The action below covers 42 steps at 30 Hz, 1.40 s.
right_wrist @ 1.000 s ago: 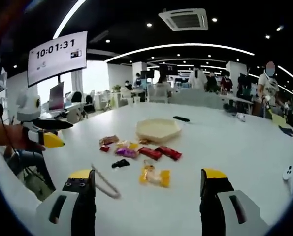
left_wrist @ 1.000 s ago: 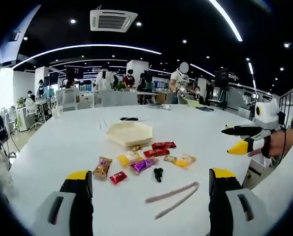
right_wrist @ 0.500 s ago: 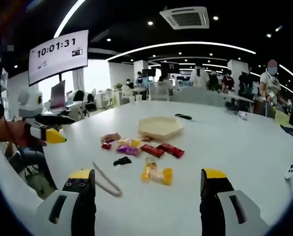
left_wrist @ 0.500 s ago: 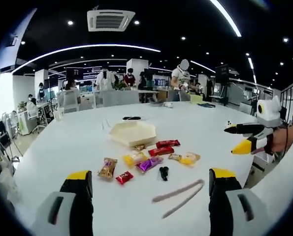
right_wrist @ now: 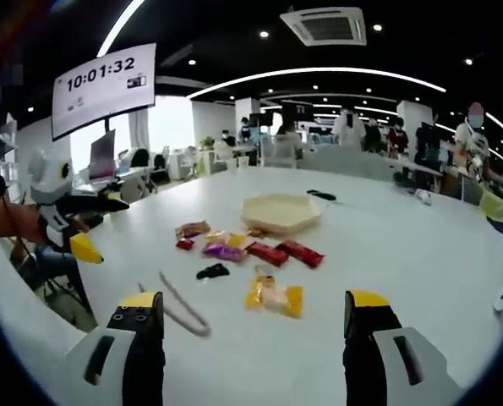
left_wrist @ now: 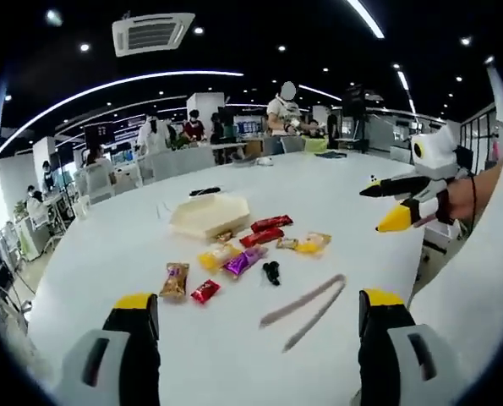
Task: Place the target food into the container with the food tongs after gripping and lifting it, then release it inside without dropping or visibly crushing the food.
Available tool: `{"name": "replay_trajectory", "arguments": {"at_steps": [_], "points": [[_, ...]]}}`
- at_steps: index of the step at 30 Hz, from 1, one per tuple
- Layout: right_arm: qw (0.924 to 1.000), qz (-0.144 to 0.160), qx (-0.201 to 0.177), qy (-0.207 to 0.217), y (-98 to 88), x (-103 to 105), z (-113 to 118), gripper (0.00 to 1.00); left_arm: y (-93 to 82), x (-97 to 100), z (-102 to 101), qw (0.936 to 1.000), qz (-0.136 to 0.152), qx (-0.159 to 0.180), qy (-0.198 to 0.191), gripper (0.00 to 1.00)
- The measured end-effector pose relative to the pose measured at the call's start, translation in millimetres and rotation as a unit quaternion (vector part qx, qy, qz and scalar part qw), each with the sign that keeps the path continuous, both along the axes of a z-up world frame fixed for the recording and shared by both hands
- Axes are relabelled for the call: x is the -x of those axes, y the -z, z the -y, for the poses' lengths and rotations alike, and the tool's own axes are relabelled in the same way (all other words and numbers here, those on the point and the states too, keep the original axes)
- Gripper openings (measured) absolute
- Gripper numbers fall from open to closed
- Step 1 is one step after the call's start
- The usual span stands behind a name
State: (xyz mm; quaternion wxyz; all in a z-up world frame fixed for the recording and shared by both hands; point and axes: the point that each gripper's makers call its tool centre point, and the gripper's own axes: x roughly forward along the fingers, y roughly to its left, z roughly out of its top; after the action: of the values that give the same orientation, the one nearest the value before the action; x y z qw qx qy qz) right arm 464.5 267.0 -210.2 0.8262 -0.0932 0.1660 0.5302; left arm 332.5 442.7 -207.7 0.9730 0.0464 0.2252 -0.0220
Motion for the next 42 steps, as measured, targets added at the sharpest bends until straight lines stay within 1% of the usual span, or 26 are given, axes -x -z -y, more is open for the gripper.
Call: {"name": "replay_trajectory", "arguments": {"at_steps": [2,6,7,8,9,10,15,20,22,24,28,32,34,37,42], "points": [[0.9997,0.015,0.016,-0.015,2.2,2,-2,0.89,0.4,-3.7,-2,1.0000,-0.001,-0.003,0.005,0.99],[0.9992,0.028,0.019,-0.020,0.5,2,-2,0.90,2.2,-8.8,-5,0.9998,-0.009,-0.008,0.017,0.99],[0.9992,0.030,0.021,-0.018,0.2,1,-1,0.90,1.8,-10.2,-6,0.9996,-0.008,-0.015,0.023,0.99],[0.9993,0.030,0.017,-0.015,-0.8,0,1,0.90,2.2,-11.0,-5,0.9993,-0.009,-0.018,0.032,0.99],[0.9994,0.028,0.015,-0.010,-1.0,-1,3,0.90,2.2,-11.5,-3,0.9989,-0.010,-0.014,0.043,0.99],[0.9995,0.027,0.016,-0.008,-0.4,-1,4,0.90,2.0,-11.8,-3,0.9989,-0.009,-0.014,0.044,0.99],[0.9996,0.021,0.017,0.000,3.6,2,13,0.90,10.4,-8.2,-1,0.9964,-0.031,-0.040,0.068,0.99],[0.9998,0.012,0.014,0.008,9.0,5,23,0.90,13.8,-7.0,-3,0.9950,-0.043,-0.051,0.074,0.99],[0.9997,0.013,0.016,0.009,10.1,6,26,0.90,15.2,-9.7,-6,0.9941,-0.046,-0.062,0.076,0.99],[0.9997,0.012,0.018,0.010,11.2,6,29,0.90,17.9,-10.1,-6,0.9919,-0.056,-0.077,0.084,0.99],[0.9996,0.012,0.017,0.018,10.5,4,34,0.89,18.0,-14.0,-1,0.9888,-0.058,-0.092,0.101,0.99],[0.9995,0.012,0.018,0.022,11.6,3,37,0.89,23.7,-13.9,0,0.9873,-0.068,-0.090,0.112,0.99],[0.9994,0.011,0.018,0.026,11.9,3,39,0.89,26.6,-13.4,-1,0.9850,-0.077,-0.098,0.119,0.99],[0.9994,0.007,0.021,0.028,13.5,3,41,0.89,25.4,-14.9,0,0.9845,-0.077,-0.096,0.125,0.99],[0.9992,0.003,0.023,0.033,15.0,2,45,0.89,30.0,-21.0,3,0.9830,-0.084,-0.096,0.132,0.99]]}}
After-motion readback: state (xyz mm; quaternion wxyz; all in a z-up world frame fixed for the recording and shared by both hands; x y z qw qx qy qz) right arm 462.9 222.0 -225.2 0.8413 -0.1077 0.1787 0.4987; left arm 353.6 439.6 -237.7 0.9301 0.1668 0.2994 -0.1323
